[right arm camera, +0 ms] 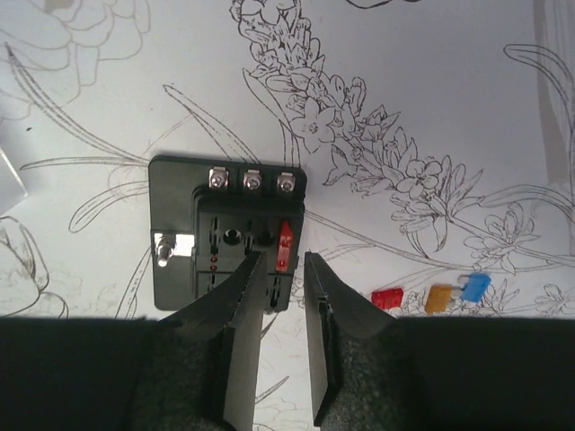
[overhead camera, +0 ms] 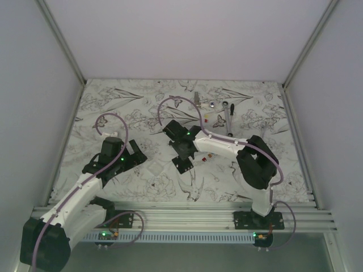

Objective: Snap on the fuse box
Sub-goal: Install the fuse at the fuse box base, then pick up the fuse from the center of the board.

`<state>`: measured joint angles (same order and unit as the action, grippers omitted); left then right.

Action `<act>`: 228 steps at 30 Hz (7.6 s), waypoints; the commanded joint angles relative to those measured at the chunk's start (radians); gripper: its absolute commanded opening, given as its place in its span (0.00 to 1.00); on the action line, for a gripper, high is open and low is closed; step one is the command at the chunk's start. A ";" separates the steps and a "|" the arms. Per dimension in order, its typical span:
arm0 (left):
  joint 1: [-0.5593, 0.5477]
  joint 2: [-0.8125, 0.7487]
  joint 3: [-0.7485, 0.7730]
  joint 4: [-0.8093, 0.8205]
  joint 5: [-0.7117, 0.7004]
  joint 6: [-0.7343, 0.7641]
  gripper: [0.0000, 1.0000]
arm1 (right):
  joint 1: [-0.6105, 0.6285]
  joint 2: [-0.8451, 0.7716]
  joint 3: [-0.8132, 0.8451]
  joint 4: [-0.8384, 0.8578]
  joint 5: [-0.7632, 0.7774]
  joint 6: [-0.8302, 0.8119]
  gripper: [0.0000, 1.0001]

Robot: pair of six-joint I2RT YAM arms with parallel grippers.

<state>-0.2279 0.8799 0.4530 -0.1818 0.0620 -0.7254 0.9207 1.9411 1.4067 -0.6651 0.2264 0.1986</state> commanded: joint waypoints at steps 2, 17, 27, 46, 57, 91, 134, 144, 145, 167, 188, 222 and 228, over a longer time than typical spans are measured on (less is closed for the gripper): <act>0.006 -0.012 -0.016 -0.006 0.011 -0.014 1.00 | 0.009 -0.079 -0.018 0.033 0.003 0.017 0.33; 0.006 -0.006 -0.012 -0.004 0.016 -0.014 1.00 | 0.008 -0.035 -0.026 0.056 0.013 0.041 0.24; 0.007 -0.005 -0.011 -0.004 0.019 -0.014 1.00 | 0.003 -0.003 -0.016 0.055 0.021 0.052 0.21; 0.007 -0.004 -0.013 -0.001 0.022 -0.018 1.00 | 0.003 -0.031 -0.003 0.052 0.018 0.061 0.26; 0.006 -0.002 -0.014 -0.001 0.024 -0.017 1.00 | 0.003 -0.041 0.002 0.061 0.021 0.068 0.26; 0.006 0.004 -0.014 0.002 0.028 -0.018 1.00 | -0.020 0.077 -0.051 0.051 -0.009 0.051 0.00; -0.018 0.003 0.023 -0.007 0.156 -0.046 1.00 | -0.234 -0.355 -0.366 0.181 0.041 0.089 0.51; -0.057 0.083 0.057 -0.002 0.132 -0.036 1.00 | -0.313 -0.279 -0.376 0.260 0.037 0.168 0.49; -0.059 0.087 0.060 -0.002 0.130 -0.034 1.00 | -0.316 -0.270 -0.374 0.263 0.042 0.178 0.49; -0.071 0.090 0.062 0.001 0.122 -0.031 1.00 | -0.325 -0.195 -0.387 0.311 -0.057 0.295 0.45; -0.079 0.087 0.056 0.001 0.119 -0.033 1.00 | -0.289 -0.234 -0.341 0.271 0.016 0.088 0.43; -0.079 0.090 0.062 0.002 0.140 -0.014 1.00 | -0.358 -0.148 -0.316 0.253 -0.327 -0.361 0.49; -0.079 0.095 0.064 0.001 0.138 -0.014 1.00 | -0.353 -0.173 -0.330 0.230 -0.326 -0.330 0.43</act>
<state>-0.3019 0.9646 0.5018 -0.1799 0.1864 -0.7578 0.5709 1.7889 1.0828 -0.4152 -0.0837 -0.1505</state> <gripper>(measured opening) 0.997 0.448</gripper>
